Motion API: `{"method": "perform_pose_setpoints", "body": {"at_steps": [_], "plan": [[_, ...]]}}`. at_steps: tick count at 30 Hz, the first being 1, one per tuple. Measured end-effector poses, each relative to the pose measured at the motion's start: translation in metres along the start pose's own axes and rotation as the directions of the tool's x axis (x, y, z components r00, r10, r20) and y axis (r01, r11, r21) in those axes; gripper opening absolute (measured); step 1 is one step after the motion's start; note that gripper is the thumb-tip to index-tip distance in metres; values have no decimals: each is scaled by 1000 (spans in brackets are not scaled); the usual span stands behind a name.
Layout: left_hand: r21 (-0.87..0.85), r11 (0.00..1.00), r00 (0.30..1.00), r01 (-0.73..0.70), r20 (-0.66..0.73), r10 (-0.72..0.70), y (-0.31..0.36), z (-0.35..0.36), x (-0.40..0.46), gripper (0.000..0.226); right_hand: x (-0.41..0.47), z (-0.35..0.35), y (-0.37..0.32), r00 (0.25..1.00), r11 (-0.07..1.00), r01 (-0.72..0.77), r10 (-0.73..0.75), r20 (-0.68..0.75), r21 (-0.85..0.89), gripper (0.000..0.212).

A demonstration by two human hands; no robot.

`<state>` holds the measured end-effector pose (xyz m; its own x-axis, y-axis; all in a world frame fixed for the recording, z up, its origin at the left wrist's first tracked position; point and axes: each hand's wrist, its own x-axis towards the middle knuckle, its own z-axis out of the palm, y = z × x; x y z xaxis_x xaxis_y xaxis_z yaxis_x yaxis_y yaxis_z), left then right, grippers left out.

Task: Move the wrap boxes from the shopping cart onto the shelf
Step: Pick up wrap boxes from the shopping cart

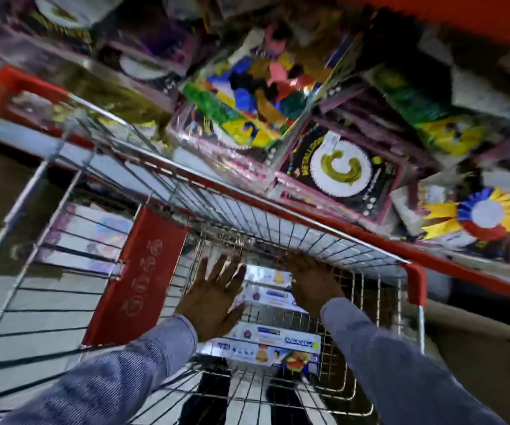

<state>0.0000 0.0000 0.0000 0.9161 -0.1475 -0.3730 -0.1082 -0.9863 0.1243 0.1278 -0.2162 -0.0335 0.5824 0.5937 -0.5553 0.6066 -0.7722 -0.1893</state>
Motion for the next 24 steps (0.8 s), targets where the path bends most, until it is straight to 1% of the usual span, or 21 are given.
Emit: {"method": "perform_pose_setpoints", "body": {"at_steps": [1,2,4,7,9,11,13,14,17,20,22,24], "plan": [[24,999,999,-30,30,29,-3,18,7,68,14,10,2,999,1000,-24,23,30,17,71],[0,998,995,-56,78,55,-5,36,14,65,29,23,5,997,998,-50,48,59,45,71],[-9,994,983,-107,148,107,-9,61,25,62,50,39,13,994,997,-65,60,96,42,68],[-38,984,969,-174,169,178,-7,98,40,54,77,72,21,989,1000,13,-15,149,12,68],[-57,979,963,-197,177,204,-3,107,50,53,86,76,26,985,997,75,-69,156,-32,69],[-34,976,951,-215,219,217,2,117,59,55,93,77,32,975,988,139,-126,186,-62,72],[-18,972,944,-234,235,232,7,121,69,54,96,71,35,963,985,161,-141,229,-70,73],[-29,971,946,-237,220,237,10,124,74,53,98,68,36,965,984,162,-141,219,-79,72],[-84,974,956,-209,192,221,14,131,88,58,98,57,37,983,974,152,-132,125,-168,68],[-85,979,967,-187,159,199,21,140,96,62,92,44,39,991,987,131,-129,28,-96,73],[-45,986,972,-161,166,166,25,144,101,61,84,34,37,991,988,129,-131,-18,-90,70],[-49,990,978,-131,157,137,27,140,104,57,73,23,31,989,989,129,-134,-59,-76,66]]}}
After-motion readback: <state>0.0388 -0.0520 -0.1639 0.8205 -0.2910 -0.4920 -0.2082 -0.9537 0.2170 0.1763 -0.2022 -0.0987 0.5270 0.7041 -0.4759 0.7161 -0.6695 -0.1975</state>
